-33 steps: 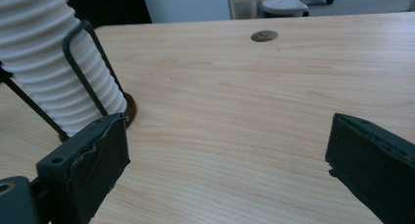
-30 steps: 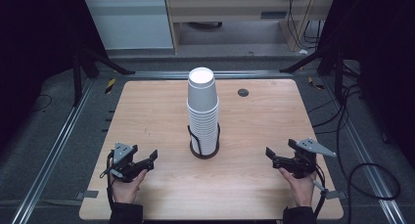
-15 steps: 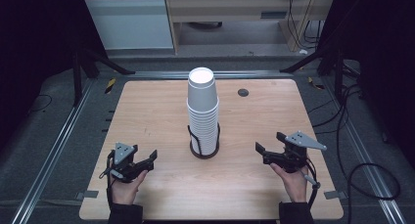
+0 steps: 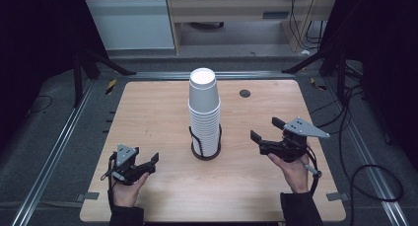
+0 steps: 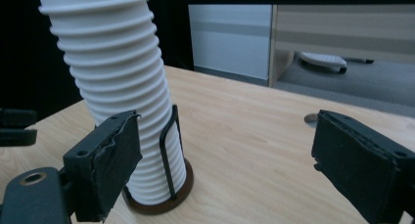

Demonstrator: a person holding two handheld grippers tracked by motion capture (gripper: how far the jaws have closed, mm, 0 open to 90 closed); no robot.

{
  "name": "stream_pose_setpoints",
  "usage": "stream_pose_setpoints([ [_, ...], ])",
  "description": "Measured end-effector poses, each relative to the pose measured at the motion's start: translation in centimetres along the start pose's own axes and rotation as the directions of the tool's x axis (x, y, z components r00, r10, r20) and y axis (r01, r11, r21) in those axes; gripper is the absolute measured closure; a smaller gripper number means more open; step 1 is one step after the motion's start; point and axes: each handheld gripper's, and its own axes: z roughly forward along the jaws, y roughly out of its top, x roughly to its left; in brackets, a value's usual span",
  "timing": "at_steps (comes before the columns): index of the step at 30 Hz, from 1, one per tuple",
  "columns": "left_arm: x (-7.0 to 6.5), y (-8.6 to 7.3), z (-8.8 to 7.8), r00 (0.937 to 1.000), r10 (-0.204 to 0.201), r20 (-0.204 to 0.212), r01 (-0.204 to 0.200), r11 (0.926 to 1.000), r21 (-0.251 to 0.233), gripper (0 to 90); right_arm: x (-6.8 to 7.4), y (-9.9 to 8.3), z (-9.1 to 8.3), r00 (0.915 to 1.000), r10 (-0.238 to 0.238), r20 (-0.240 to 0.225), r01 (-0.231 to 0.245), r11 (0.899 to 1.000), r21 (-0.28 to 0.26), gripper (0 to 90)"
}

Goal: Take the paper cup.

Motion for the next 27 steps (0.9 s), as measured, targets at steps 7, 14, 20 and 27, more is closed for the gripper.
stream_pose_setpoints([
  [7, -0.1, 0.0, 0.2, 1.0, 0.005, 0.002, -0.005, 0.9999, 0.011, 21.3, 1.3, 2.9, 0.8, 0.9985, -0.05, -0.023, 0.05, 0.999, -0.017, 10.4],
  [14, -0.1, -0.1, 0.2, 1.0, 0.006, 0.003, -0.007, 0.9998, 0.021, 20.9, 2.6, 5.1, 1.5, 0.9946, -0.064, -0.082, 0.06, 0.997, -0.044, 10.1],
  [20, -0.1, -0.2, 0.3, 1.0, 0.006, 0.004, -0.006, 0.9997, 0.025, 20.9, 4.0, 7.2, 2.2, 0.9889, -0.082, -0.124, 0.073, 0.995, -0.073, 9.9],
  [27, 0.1, -0.3, 0.5, 1.0, 0.003, 0.003, -0.003, 0.9996, 0.028, 21.1, 4.8, 8.4, 3.5, 0.9844, -0.075, -0.159, 0.062, 0.995, -0.083, 9.4],
])
